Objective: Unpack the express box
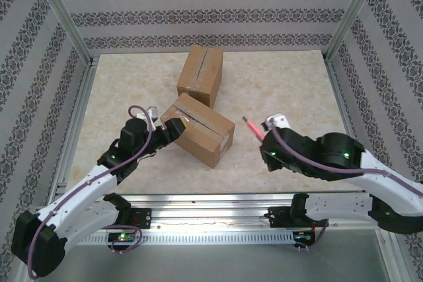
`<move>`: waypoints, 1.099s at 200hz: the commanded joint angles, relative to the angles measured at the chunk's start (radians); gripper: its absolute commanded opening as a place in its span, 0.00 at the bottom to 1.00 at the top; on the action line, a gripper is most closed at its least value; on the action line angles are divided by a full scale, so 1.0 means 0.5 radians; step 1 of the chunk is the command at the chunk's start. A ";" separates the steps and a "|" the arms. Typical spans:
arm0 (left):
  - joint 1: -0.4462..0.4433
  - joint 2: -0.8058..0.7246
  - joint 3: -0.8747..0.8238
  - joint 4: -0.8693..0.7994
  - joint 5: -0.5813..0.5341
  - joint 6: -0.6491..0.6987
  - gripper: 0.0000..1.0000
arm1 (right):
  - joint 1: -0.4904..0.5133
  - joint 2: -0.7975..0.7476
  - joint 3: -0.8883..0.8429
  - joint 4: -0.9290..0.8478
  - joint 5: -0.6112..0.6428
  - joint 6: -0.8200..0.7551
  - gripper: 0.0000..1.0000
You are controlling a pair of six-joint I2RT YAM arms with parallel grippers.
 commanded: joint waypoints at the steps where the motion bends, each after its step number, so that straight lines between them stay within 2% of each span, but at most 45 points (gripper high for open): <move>1: 0.022 -0.047 0.303 -0.660 -0.046 0.375 0.79 | -0.165 -0.091 -0.149 0.162 0.227 0.002 0.00; 34: 0.034 0.051 0.712 -1.194 -0.392 0.622 0.76 | -0.508 -0.060 -0.479 0.581 0.143 -0.129 0.00; 58: 0.094 0.223 0.972 -1.461 -0.741 0.766 0.72 | -0.561 0.092 -0.618 0.815 0.179 -0.129 0.00; 72: 0.162 0.365 1.046 -1.485 -0.842 0.854 0.69 | -0.562 0.188 -0.697 0.983 0.185 -0.105 0.00; 111: 0.318 0.685 1.011 -1.216 -0.782 0.867 0.58 | -0.562 0.457 -0.794 1.244 0.198 0.004 0.00; 141: 0.347 0.785 0.907 -1.051 -0.841 0.796 0.58 | -0.567 0.601 -0.813 1.376 0.160 0.031 0.00; 184: 0.344 0.921 0.760 -0.858 -0.598 0.742 0.58 | -0.656 0.775 -0.761 1.571 0.006 -0.029 0.00; 220: 0.341 0.897 0.632 -0.794 -0.474 0.704 0.58 | -0.766 0.938 -0.647 1.665 -0.114 -0.135 0.00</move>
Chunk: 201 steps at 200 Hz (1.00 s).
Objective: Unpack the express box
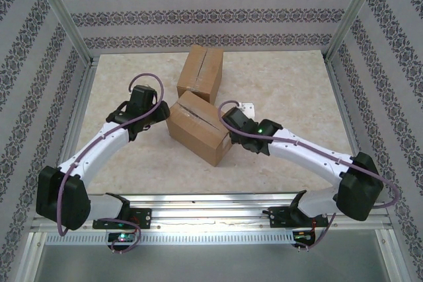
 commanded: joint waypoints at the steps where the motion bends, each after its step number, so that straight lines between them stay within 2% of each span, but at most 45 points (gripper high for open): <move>1: -0.003 0.020 -0.139 -0.006 0.178 -0.027 0.58 | -0.060 0.125 0.109 0.167 -0.146 -0.091 0.00; 72: -0.069 -0.253 -0.313 -0.039 0.343 -0.149 0.59 | -0.306 0.429 0.413 0.194 -0.327 -0.323 0.00; 123: -0.089 -0.347 -0.324 -0.108 0.376 -0.198 0.63 | -0.376 0.382 0.357 0.148 -0.287 -0.343 0.00; 143: -0.088 -0.376 -0.278 -0.234 0.307 -0.165 0.65 | -0.430 0.290 0.288 0.114 -0.242 -0.350 0.00; 180: -0.086 -0.476 -0.111 -0.570 0.009 -0.056 0.70 | -0.565 -0.013 0.114 0.034 -0.156 -0.407 0.00; 201: -0.086 -0.511 -0.001 -0.666 -0.090 0.016 0.74 | -0.651 -0.242 0.002 0.057 -0.270 -0.486 0.00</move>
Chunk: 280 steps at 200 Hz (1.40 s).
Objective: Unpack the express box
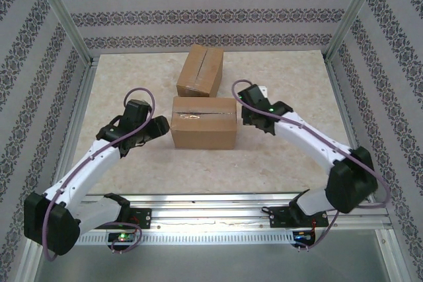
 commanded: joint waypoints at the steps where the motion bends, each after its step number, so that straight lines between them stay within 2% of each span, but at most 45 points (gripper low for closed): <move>1: -0.014 -0.081 0.181 -0.274 -0.199 0.136 0.75 | -0.094 -0.287 -0.114 -0.022 -0.066 -0.115 0.00; 17: -0.014 -0.092 0.247 -0.247 -0.167 0.192 0.76 | -0.143 -0.496 -0.190 0.050 -0.298 -0.226 0.00; 26: -0.015 -0.106 0.262 -0.152 -0.053 0.256 0.76 | -0.165 -0.619 -0.235 0.121 -0.481 -0.298 0.00; 49: -0.017 -0.149 0.246 0.282 0.600 0.415 0.79 | -0.223 -0.922 -0.382 0.398 -0.988 -0.375 0.00; 70: -0.032 -0.121 0.240 0.726 1.224 0.405 0.84 | -0.330 -1.157 -0.557 0.792 -1.433 -0.266 0.00; 83: -0.059 -0.086 0.255 0.954 1.440 0.352 0.86 | -0.393 -1.256 -0.670 1.082 -1.645 -0.130 0.00; 100: -0.119 -0.035 0.289 1.185 1.588 0.293 0.89 | -0.462 -1.293 -0.784 1.454 -1.883 0.077 0.00; 137: -0.367 0.117 0.380 1.560 1.647 0.257 0.92 | -0.474 -1.215 -0.941 2.205 -2.071 0.521 0.00; 153: -0.460 0.209 0.416 1.771 1.608 0.201 0.92 | -0.460 -1.158 -0.949 2.362 -2.091 0.646 0.00; 207: -0.560 0.518 0.523 2.392 1.457 -0.015 0.92 | -0.301 -1.107 -0.966 2.430 -2.027 0.681 0.00; 258: -0.560 0.738 0.584 2.744 1.411 -0.209 0.92 | -0.205 -1.120 -1.032 2.445 -1.946 0.681 0.00; 280: -0.563 0.777 0.621 2.775 1.404 -0.239 0.87 | -0.182 -1.108 -1.047 2.458 -1.930 0.682 0.00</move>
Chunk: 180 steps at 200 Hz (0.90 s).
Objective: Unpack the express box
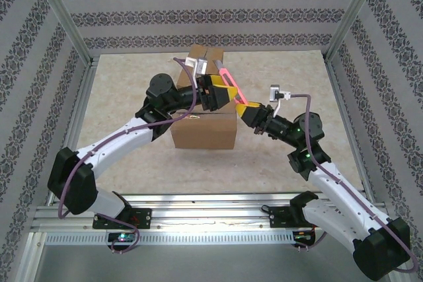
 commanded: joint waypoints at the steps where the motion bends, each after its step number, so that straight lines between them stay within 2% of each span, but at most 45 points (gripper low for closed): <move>1: -0.023 0.019 0.096 0.288 -0.019 -0.100 0.86 | 0.035 -0.004 -0.024 0.136 0.044 0.017 0.00; 79: -0.040 0.045 0.075 0.331 -0.013 -0.135 0.45 | 0.056 0.026 -0.029 0.170 0.078 0.049 0.00; 112: -0.048 0.056 0.079 0.323 -0.015 -0.136 0.20 | 0.059 0.037 -0.021 0.163 0.067 0.064 0.00; 132: -0.048 0.053 0.079 0.304 -0.025 -0.138 0.00 | 0.056 0.033 -0.006 0.132 0.051 0.057 0.00; 169: -0.048 0.031 0.075 0.248 -0.023 -0.135 0.00 | 0.005 0.009 0.109 -0.085 -0.148 -0.024 0.00; 180: -0.048 0.022 0.079 0.209 -0.015 -0.128 0.00 | -0.031 0.007 0.175 -0.202 -0.266 -0.072 0.15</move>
